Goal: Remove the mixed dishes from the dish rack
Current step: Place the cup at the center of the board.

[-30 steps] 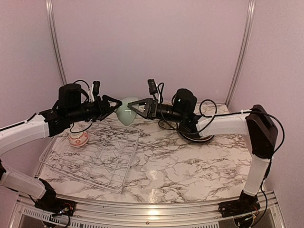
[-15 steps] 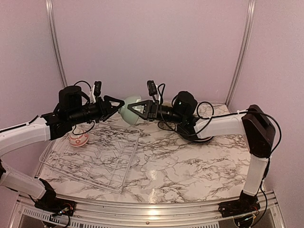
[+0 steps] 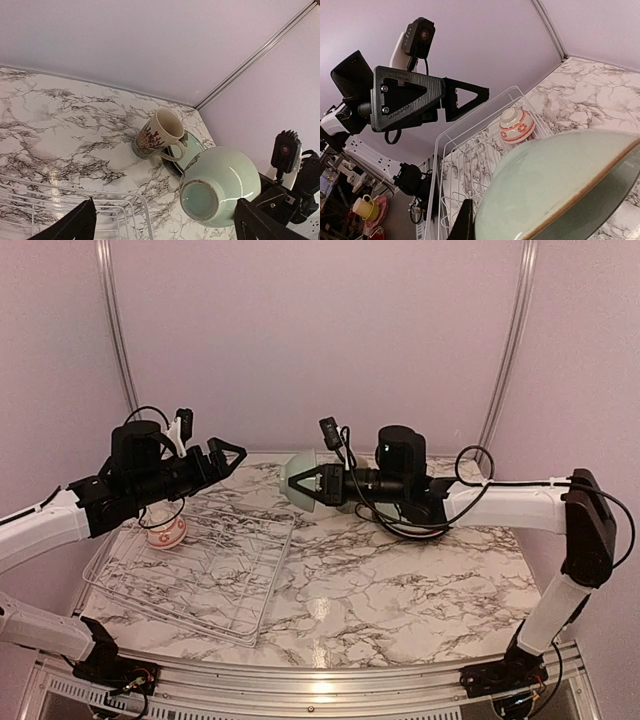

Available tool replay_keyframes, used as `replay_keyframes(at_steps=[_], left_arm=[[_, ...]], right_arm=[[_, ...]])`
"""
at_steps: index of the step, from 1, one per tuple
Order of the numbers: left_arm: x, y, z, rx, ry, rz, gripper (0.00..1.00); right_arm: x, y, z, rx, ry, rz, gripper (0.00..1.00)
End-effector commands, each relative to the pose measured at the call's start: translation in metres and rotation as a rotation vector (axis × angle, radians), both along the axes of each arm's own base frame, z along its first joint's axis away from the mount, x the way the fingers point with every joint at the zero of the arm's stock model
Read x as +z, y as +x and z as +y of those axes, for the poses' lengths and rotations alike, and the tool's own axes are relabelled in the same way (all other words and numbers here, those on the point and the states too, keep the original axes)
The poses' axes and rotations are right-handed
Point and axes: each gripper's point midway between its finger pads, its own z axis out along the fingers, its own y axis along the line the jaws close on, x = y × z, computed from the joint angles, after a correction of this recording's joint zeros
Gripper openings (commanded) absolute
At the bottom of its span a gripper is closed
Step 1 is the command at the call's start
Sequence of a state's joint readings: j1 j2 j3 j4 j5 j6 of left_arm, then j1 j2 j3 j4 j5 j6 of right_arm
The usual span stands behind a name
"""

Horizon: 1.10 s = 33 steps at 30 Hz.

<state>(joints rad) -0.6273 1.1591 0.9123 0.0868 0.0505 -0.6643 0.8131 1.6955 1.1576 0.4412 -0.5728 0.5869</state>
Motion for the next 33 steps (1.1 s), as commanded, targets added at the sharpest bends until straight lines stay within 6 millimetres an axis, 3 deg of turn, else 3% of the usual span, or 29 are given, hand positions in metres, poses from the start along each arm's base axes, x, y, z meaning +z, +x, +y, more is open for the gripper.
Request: replay_keyframes(at_steps=[1,9,15,25,33], left_arm=[[0.002,0.006,0.032,0.137,0.144,-0.022,0.99],[0.01,0.012,0.046,0.2,0.226,-0.057,0.99],[0.013,0.019,0.046,0.212,0.267,-0.069,0.99],[0.009,0.021,0.042,0.199,0.267,-0.054,0.99],[0.012,0.017,0.051,0.221,0.292,-0.061,0.99]], right_arm=[[0.01,0.011,-0.029,-0.131,-0.198,-0.242,0.0],[-0.038,0.024,-0.097,-0.325,-0.757,-0.409,0.0],[-0.059,0.019,-0.137,-0.36,-0.952,-0.413,0.0],[-0.117,0.011,-0.17,-0.344,-1.195,-0.296,0.0],[-0.168,-0.011,-0.175,-0.215,-1.289,-0.195,0.0]])
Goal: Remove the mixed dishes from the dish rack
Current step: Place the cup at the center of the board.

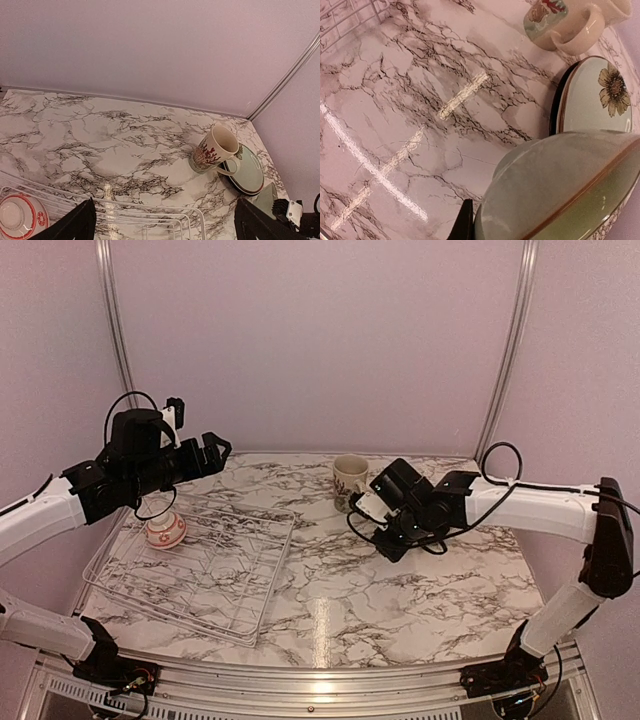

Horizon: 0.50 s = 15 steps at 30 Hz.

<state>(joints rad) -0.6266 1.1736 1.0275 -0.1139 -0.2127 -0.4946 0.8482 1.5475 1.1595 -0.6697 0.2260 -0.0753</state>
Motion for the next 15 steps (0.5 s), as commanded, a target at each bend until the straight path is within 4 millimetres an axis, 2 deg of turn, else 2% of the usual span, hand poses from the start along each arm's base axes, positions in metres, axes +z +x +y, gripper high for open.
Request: replay_keyframes(at_steps=[1,4,7,15], left_arm=[[0.008,-0.003,0.01,0.023,0.031,-0.011,0.99],[0.006,-0.003,0.011,0.026,0.034,-0.009,0.99],[0.005,-0.003,0.01,0.024,0.036,-0.006,0.99],[0.001,-0.006,0.013,0.028,0.035,0.0,0.99]], right_arm=[[-0.024,-0.011,-0.001,0.006,-0.068,0.062,0.0],[-0.04,-0.021,0.003,0.03,-0.117,0.074,0.0],[-0.05,-0.021,0.002,0.023,-0.143,0.082,0.0],[-0.077,-0.015,-0.021,-0.026,-0.285,0.063,0.01]])
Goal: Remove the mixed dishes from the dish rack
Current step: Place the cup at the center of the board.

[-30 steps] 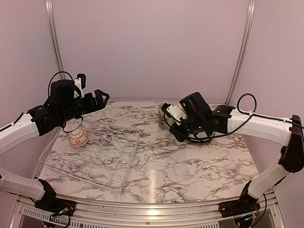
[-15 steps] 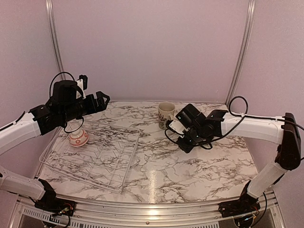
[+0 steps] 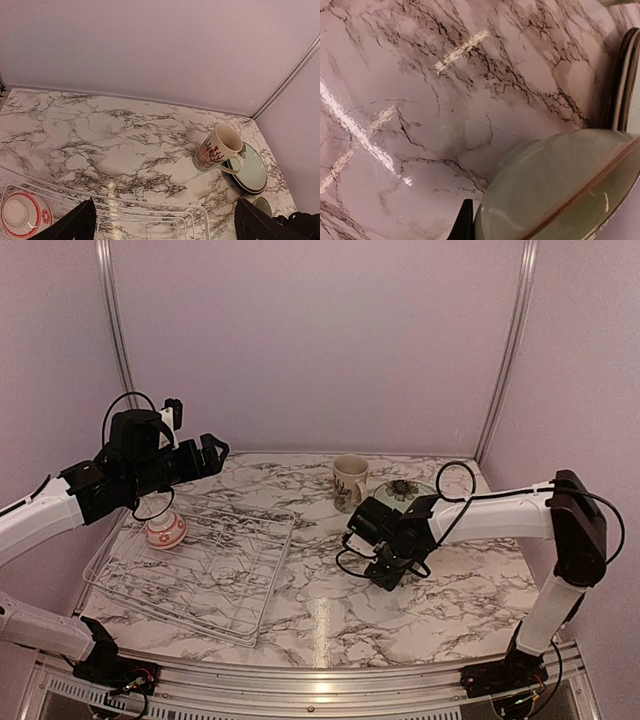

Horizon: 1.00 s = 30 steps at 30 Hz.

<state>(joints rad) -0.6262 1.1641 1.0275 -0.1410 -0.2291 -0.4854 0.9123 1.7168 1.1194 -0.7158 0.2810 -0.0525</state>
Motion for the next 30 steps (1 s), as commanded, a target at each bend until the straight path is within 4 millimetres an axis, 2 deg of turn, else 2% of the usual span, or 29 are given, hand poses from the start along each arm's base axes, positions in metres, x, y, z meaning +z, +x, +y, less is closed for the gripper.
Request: replay_keyframes(at_steps=[1,6,11,15,18,22,30], left_arm=[[0.004,-0.004,0.008,0.016,0.011,-0.008,0.99],[0.001,-0.005,0.008,0.016,0.016,-0.003,0.99],[0.0,-0.005,0.012,0.027,0.032,0.0,0.99],[0.001,-0.006,0.013,0.032,0.031,-0.005,0.99],[0.0,-0.006,0.015,0.036,0.036,-0.004,0.99],[0.0,-0.006,0.016,0.043,0.043,-0.001,0.99],[-0.003,-0.007,0.019,0.053,0.048,0.003,0.99]], right_arm=[[-0.005,0.012,-0.014,-0.043,-0.081,-0.075,0.02],[-0.01,0.009,-0.01,-0.03,-0.068,-0.049,0.11],[-0.006,0.008,-0.008,-0.027,-0.053,-0.053,0.2],[0.01,0.009,-0.001,-0.021,-0.022,-0.091,0.4],[0.03,0.014,0.005,-0.031,0.028,-0.13,0.51],[0.062,0.02,0.013,-0.035,0.111,-0.189,0.57],[0.148,0.03,0.029,-0.053,0.412,-0.347,0.68]])
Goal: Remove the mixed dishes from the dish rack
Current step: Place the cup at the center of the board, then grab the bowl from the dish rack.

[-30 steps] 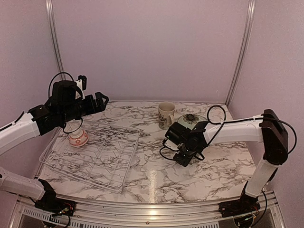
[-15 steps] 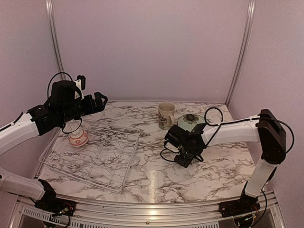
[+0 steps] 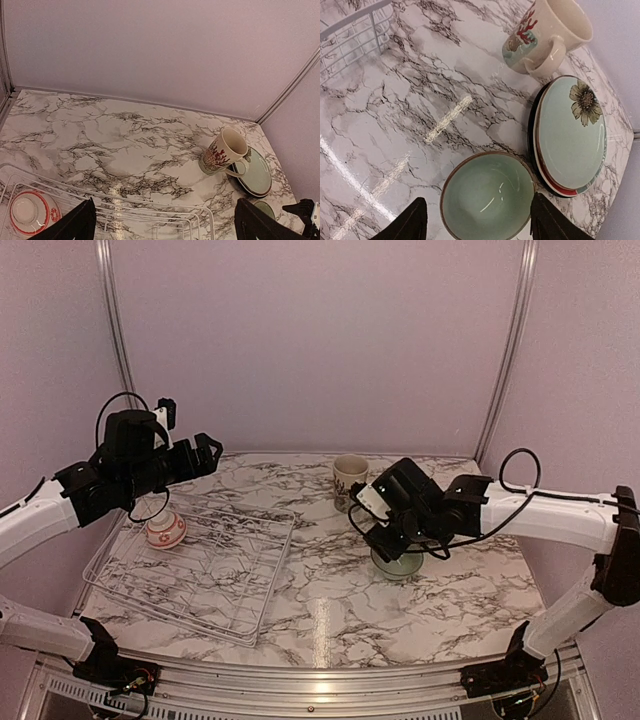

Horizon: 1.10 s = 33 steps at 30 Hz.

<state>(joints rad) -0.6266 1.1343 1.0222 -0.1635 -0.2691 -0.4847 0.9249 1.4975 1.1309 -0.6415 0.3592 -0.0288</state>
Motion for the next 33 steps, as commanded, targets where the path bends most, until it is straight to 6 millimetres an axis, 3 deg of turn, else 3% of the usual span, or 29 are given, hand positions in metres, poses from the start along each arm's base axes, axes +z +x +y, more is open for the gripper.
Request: replay_keyframes(at_steps=[1,7,15,23,33], left_arm=[[-0.007,-0.004,0.009,0.018,0.038,0.015,0.99],[-0.021,-0.001,0.017,0.061,0.087,0.045,0.99],[-0.073,0.006,0.07,0.243,0.225,0.265,0.99],[-0.134,0.005,0.131,0.357,0.285,0.513,0.99],[-0.175,0.021,0.154,0.38,0.294,0.634,0.99]], right_arm=[[0.065,0.013,0.016,-0.009,0.234,-0.125,0.68],[0.1,0.032,0.002,-0.082,0.458,-0.161,0.69],[0.123,0.041,-0.019,-0.125,0.482,-0.229,0.72],[0.12,0.048,-0.035,-0.167,0.445,-0.252,0.74],[0.113,0.05,-0.035,-0.168,0.428,-0.248,0.75]])
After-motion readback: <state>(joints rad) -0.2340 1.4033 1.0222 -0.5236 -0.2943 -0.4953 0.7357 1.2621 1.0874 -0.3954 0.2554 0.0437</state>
